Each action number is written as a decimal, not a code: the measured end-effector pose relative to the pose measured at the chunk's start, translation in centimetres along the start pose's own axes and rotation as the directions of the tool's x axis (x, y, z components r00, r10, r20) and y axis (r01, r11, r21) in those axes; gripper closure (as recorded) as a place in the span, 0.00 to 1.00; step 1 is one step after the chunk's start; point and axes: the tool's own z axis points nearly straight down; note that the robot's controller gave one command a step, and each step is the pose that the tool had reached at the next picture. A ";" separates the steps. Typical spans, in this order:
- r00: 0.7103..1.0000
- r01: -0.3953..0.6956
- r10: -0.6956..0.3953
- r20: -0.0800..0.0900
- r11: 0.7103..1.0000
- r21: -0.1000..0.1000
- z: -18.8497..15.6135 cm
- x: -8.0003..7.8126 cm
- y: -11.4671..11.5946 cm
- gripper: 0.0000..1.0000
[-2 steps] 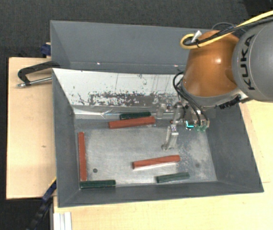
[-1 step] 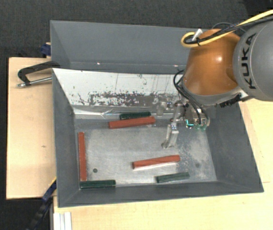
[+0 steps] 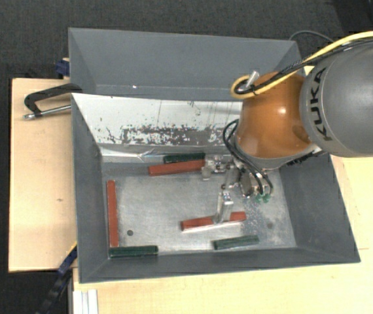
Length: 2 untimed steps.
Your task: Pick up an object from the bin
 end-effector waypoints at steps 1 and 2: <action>0.995 -0.095 0.095 -0.009 0.995 -0.001 2.9 1.0 -2.2 0.00; 0.988 0.154 -0.154 -0.003 0.988 -0.001 6.0 3.6 -0.7 1.00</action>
Offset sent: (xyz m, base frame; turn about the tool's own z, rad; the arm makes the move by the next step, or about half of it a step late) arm -0.0371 -0.0097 -0.0617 -0.1555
